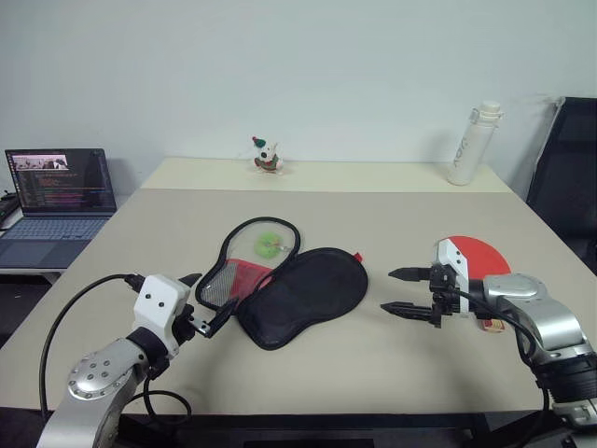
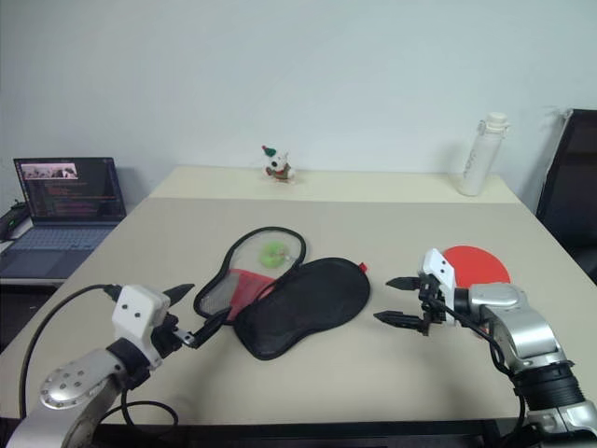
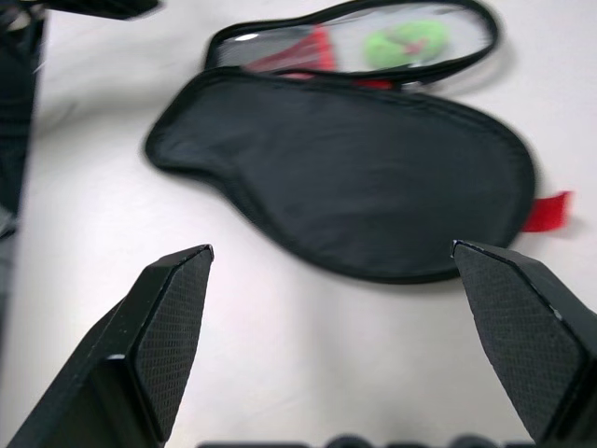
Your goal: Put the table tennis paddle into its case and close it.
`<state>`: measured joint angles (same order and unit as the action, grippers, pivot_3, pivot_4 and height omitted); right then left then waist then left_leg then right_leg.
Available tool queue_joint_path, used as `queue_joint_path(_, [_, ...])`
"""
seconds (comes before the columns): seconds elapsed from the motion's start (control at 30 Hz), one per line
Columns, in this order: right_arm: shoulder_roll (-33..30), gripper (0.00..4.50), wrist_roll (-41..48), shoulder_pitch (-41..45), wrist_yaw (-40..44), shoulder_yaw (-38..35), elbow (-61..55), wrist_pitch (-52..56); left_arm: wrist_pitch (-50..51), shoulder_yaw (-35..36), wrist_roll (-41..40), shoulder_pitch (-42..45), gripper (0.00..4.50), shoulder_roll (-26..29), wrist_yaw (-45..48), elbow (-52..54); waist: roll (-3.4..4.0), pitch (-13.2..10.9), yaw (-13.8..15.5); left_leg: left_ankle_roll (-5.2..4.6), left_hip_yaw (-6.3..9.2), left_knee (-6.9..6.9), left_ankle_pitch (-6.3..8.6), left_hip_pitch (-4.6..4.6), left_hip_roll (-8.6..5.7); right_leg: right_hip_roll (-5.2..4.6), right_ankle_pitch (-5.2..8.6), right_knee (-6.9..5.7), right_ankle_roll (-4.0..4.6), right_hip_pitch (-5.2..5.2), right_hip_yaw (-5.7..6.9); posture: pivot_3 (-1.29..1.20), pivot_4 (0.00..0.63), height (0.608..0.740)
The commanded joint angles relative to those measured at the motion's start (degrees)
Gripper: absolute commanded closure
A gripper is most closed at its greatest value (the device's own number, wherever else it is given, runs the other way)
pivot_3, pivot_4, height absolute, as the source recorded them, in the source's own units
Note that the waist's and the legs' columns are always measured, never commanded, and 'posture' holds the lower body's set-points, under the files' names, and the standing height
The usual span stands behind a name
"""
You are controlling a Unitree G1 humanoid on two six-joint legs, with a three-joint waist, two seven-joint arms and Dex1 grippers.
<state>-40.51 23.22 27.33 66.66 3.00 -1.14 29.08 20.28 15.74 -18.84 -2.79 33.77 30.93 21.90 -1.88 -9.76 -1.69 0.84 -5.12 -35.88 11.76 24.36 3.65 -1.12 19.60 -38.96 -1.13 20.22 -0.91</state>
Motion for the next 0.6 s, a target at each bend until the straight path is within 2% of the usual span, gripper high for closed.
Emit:
queue_joint_path(0.03, [-1.81, 0.01, 2.19, -1.55, 0.58, -1.83, -4.68, 1.98, -3.14, -1.34, 0.46, 1.73, 0.00, -0.20, 1.59, -1.37, 0.00, 0.00, 0.01, 0.00, 0.01, 0.00, 0.00, 0.00, 0.00, 0.00, 0.00, -0.01, 0.00, 0.00, 0.01, 0.00, 0.150, 0.740])
queue_joint_path(0.17, [-2.73, 0.01, 2.78, -4.54, -1.62, -3.48, -8.05, 2.69, -2.38, -2.60, -0.97, 2.47, 0.00, -0.34, 3.14, -1.58, -0.01, -0.01, 0.02, 0.00, 0.04, -0.03, 0.00, 0.00, -0.01, -0.01, 0.00, -0.02, 0.00, -0.04, 0.04, 0.00, 0.150, 0.740])
queue_joint_path(0.27, [-3.73, 0.01, 3.79, -4.39, -3.27, -5.48, -9.81, 4.74, -0.39, -2.83, -4.50, 2.81, 0.00, 1.15, 7.67, -1.54, 0.00, -0.02, -0.05, 0.00, 0.04, -0.03, 0.00, 0.00, -0.01, 0.00, 0.00, -0.04, 0.00, -0.02, 0.04, 0.00, 0.150, 0.740])
queue_joint_path(0.43, [-6.03, 0.01, 7.36, -5.05, -5.91, -6.32, -15.03, 13.69, 5.48, -0.68, -12.28, 1.78, 0.00, 7.26, 17.34, 0.18, 0.00, -0.03, -0.12, 0.01, 0.04, 0.00, -0.01, 0.00, 0.00, 0.00, 0.01, -0.04, 0.01, 0.01, 0.04, 0.00, 0.150, 0.740])
queue_joint_path(0.53, [-7.00, 0.01, 10.02, -4.79, -6.49, -6.34, -18.48, 17.89, 5.88, 0.54, -13.96, 1.04, 0.00, 10.78, 21.25, 0.45, 0.01, -0.04, -0.09, 0.01, 0.04, 0.00, 0.00, 0.00, 0.00, 0.00, 0.02, -0.04, 0.02, 0.01, 0.04, 0.00, 0.150, 0.740])
queue_joint_path(0.6, [-7.18, 0.01, 11.58, -5.34, -7.58, -6.90, -20.74, 20.18, 4.76, -1.09, -12.68, 1.02, 0.00, 12.73, 23.78, -0.58, 0.01, -0.04, -0.08, 0.00, 0.05, 0.00, 0.00, 0.00, 0.00, 0.00, 0.02, -0.03, 0.03, 0.00, 0.05, 0.00, 0.150, 0.740])
